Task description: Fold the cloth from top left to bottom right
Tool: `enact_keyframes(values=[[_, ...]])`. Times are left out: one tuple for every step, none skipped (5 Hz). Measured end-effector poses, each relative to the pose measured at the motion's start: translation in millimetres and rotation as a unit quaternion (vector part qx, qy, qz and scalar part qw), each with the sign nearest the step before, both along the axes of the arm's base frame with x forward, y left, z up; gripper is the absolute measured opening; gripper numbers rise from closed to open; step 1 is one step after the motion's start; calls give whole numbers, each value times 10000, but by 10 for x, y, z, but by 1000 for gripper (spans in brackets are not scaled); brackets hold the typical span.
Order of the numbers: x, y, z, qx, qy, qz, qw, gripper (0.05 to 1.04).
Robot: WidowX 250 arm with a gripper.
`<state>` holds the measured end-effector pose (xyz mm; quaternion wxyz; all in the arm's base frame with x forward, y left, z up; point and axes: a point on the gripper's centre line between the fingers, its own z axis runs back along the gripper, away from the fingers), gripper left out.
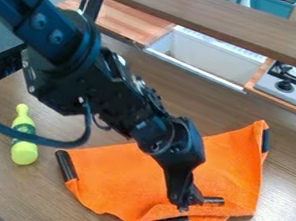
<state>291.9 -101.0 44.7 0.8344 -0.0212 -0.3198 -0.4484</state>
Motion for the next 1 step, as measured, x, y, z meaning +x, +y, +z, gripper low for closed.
enact_keyframes(values=[[12, 94, 289, -5, 146, -273, 9995, 1001]])
